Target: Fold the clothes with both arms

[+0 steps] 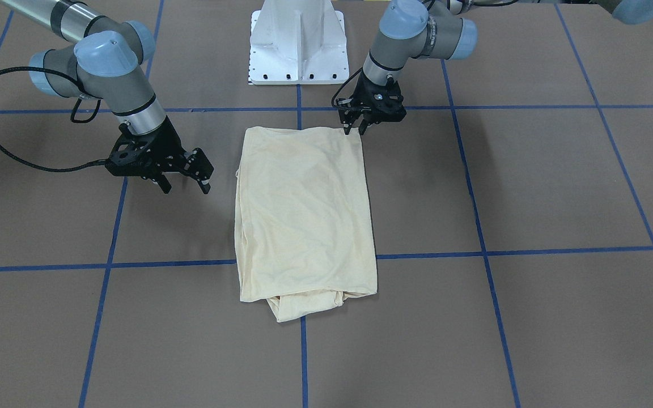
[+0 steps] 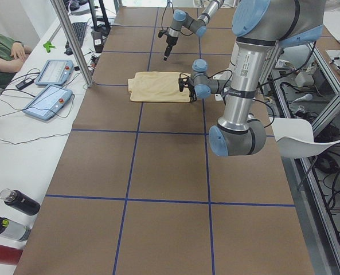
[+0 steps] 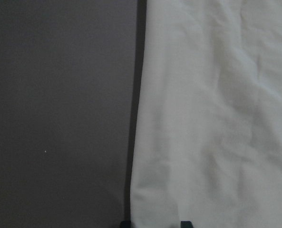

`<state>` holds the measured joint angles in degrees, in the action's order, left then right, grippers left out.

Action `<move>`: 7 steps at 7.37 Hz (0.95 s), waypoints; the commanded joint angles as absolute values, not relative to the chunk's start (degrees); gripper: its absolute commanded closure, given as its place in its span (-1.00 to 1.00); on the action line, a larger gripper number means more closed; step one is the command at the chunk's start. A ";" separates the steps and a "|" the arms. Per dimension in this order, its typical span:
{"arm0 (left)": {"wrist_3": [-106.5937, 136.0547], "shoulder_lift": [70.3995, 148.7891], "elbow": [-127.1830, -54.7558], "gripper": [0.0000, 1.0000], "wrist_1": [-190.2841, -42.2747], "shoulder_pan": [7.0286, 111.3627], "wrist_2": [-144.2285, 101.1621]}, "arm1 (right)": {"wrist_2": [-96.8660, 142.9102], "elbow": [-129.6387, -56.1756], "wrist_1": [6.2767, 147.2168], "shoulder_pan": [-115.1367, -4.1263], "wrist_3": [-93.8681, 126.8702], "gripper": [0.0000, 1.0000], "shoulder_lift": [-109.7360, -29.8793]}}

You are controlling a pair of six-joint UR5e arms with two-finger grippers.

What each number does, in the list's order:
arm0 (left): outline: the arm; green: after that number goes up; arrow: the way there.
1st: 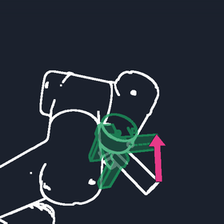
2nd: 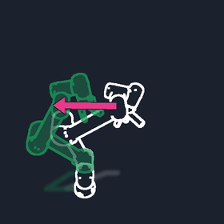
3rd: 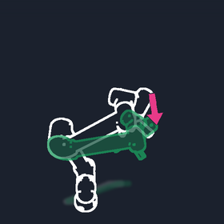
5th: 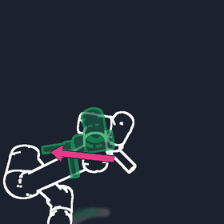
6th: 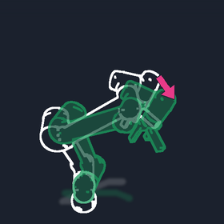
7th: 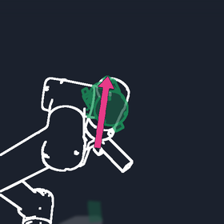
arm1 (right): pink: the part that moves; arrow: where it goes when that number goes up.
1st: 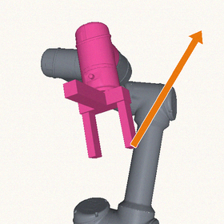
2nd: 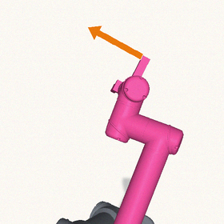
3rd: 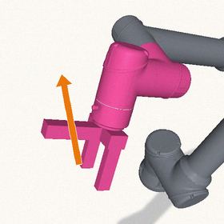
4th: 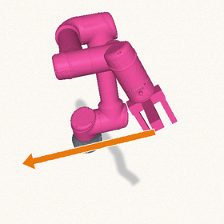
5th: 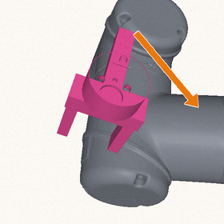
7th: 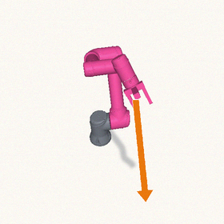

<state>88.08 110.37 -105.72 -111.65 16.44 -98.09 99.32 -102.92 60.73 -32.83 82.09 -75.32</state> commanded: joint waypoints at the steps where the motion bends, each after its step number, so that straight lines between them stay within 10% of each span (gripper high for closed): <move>1: 88.16 110.30 -105.56 0.09 -111.71 16.44 -98.09 | 99.32 -102.92 60.73 -32.87 82.09 -1.00 -75.32; 7: 87.98 110.21 -105.47 0.31 -111.80 16.26 -98.17 | 99.32 -102.92 60.73 -32.87 82.09 -1.00 -75.32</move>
